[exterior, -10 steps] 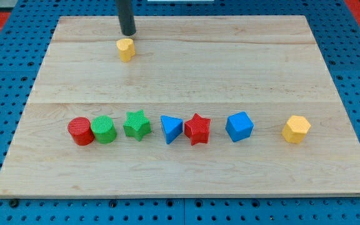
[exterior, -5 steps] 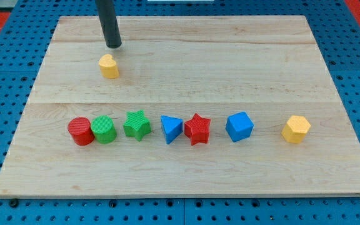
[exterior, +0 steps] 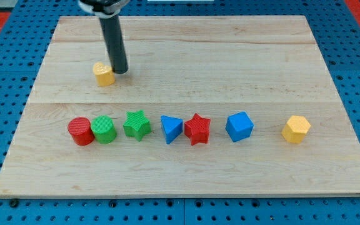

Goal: Push yellow heart to center left

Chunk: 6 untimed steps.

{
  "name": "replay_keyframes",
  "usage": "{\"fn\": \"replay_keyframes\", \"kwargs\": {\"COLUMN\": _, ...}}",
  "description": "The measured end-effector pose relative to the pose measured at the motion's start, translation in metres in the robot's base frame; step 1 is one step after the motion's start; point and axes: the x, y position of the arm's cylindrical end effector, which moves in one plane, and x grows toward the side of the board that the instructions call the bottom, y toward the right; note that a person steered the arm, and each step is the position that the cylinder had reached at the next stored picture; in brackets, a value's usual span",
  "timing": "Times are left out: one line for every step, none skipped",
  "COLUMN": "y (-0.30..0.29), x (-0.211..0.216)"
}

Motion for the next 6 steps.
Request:
{"fn": "replay_keyframes", "kwargs": {"y": -0.054, "x": 0.012}}
{"fn": "replay_keyframes", "kwargs": {"y": -0.043, "x": 0.0}}
{"fn": "replay_keyframes", "kwargs": {"y": -0.062, "x": 0.01}}
{"fn": "replay_keyframes", "kwargs": {"y": -0.074, "x": 0.01}}
{"fn": "replay_keyframes", "kwargs": {"y": -0.075, "x": 0.028}}
{"fn": "replay_keyframes", "kwargs": {"y": -0.062, "x": 0.005}}
